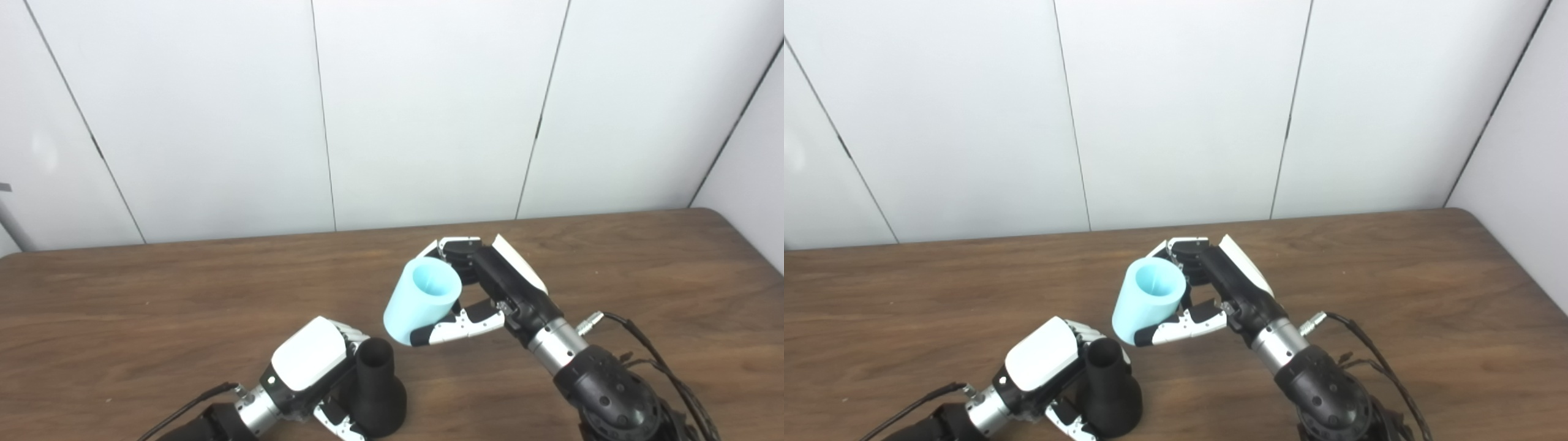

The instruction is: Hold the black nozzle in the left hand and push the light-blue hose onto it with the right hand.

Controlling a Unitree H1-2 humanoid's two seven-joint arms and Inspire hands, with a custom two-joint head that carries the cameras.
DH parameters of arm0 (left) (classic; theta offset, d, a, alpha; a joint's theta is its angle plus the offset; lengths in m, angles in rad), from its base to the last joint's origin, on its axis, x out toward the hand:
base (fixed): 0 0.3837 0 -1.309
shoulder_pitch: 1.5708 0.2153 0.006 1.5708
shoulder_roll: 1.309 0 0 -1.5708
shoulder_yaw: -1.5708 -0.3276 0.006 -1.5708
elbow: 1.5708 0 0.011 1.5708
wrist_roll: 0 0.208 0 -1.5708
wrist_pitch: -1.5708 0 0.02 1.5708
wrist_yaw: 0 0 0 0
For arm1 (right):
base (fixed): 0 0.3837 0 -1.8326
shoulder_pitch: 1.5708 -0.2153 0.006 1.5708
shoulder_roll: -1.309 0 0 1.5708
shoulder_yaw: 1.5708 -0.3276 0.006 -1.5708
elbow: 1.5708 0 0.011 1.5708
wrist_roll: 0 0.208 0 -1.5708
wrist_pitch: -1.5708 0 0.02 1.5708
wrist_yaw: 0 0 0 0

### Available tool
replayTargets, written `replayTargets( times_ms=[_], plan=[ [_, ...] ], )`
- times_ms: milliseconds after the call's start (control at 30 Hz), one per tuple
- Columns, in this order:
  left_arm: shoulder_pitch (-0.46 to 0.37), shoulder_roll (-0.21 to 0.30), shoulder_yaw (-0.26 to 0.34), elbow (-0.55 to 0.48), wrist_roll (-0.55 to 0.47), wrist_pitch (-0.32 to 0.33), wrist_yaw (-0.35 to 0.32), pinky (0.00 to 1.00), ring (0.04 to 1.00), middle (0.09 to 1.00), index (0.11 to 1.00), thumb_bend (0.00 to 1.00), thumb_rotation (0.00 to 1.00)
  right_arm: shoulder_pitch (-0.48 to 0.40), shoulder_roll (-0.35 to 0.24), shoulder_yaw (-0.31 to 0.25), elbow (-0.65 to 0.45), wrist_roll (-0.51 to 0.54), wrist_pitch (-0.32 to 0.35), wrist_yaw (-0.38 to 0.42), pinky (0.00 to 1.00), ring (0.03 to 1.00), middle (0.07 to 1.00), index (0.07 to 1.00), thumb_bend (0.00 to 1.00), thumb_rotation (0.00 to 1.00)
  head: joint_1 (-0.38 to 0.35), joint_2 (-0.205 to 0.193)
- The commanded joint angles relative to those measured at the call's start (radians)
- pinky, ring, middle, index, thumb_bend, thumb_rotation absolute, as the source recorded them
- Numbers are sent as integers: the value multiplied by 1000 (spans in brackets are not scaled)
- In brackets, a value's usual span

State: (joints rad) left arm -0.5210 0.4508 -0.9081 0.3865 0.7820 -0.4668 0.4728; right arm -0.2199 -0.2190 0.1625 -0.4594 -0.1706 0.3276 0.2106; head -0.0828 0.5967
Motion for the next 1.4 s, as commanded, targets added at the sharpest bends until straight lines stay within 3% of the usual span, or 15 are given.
replayTargets(
  times_ms=[0, 100, 200, 433, 633, 800, 933, 1100, 1200, 1300, 1367],
  plan=[
    [126, -67, -64, 41, 17, -3, -26, 362, 440, 485, 485, 523, 0, -15, 3, 6, -23, -8, -33, 4, 88, 153, 474, 497, 525, 0, 1, 0],
    [129, -69, -58, 37, 16, -3, -35, 356, 434, 485, 484, 523, 0, -10, 5, 17, -16, -7, -43, 6, 116, 214, 490, 478, 525, 0, 5, 2],
    [133, -72, -49, 35, 22, -3, -45, 357, 438, 486, 483, 523, 0, -5, 11, 26, -11, -3, -47, 6, 213, 333, 509, 462, 523, 0, 6, 3],
    [137, -76, -44, 30, 18, -3, -53, 291, 373, 468, 500, 522, 0, 8, 19, 49, 11, -12, -81, 5, 120, 220, 474, 495, 525, 0, 13, 5],
    [140, -79, -44, 34, 18, -3, -50, 238, 318, 432, 518, 518, 0, 18, 30, 60, 39, -3, -133, 7, 206, 313, 504, 465, 524, 0, 21, 5],
    [144, -79, -44, 29, 21, -3, -53, 240, 324, 438, 517, 519, 0, 22, 35, 74, 55, -29, -172, -1, 120, 226, 489, 480, 525, 0, 25, 7],
    [151, -78, -37, 19, 17, -3, -63, 189, 252, 425, 506, 518, 0, 22, 37, 82, 68, -48, -204, -2, 159, 276, 491, 477, 525, 0, 27, 9],
    [154, -78, -34, 19, 14, -3, -71, 240, 316, 435, 519, 518, 0, 18, 36, 87, 76, -70, -224, 2, 190, 311, 502, 469, 524, 0, 25, 8],
    [155, -79, -34, 21, 19, -3, -67, 188, 246, 462, 491, 523, 0, 17, 37, 89, 76, -77, -222, 4, 215, 336, 508, 464, 524, 0, 25, 8],
    [157, -80, -33, 21, 22, -3, -67, 207, 276, 417, 519, 517, 0, 17, 37, 93, 73, -90, -219, 5, 190, 310, 502, 468, 525, 0, 26, 4],
    [158, -80, -33, 19, 21, -3, -66, 204, 270, 409, 520, 516, 0, 16, 35, 96, 70, -97, -215, 9, 242, 362, 511, 460, 524, 0, 26, 4]
  ],
)
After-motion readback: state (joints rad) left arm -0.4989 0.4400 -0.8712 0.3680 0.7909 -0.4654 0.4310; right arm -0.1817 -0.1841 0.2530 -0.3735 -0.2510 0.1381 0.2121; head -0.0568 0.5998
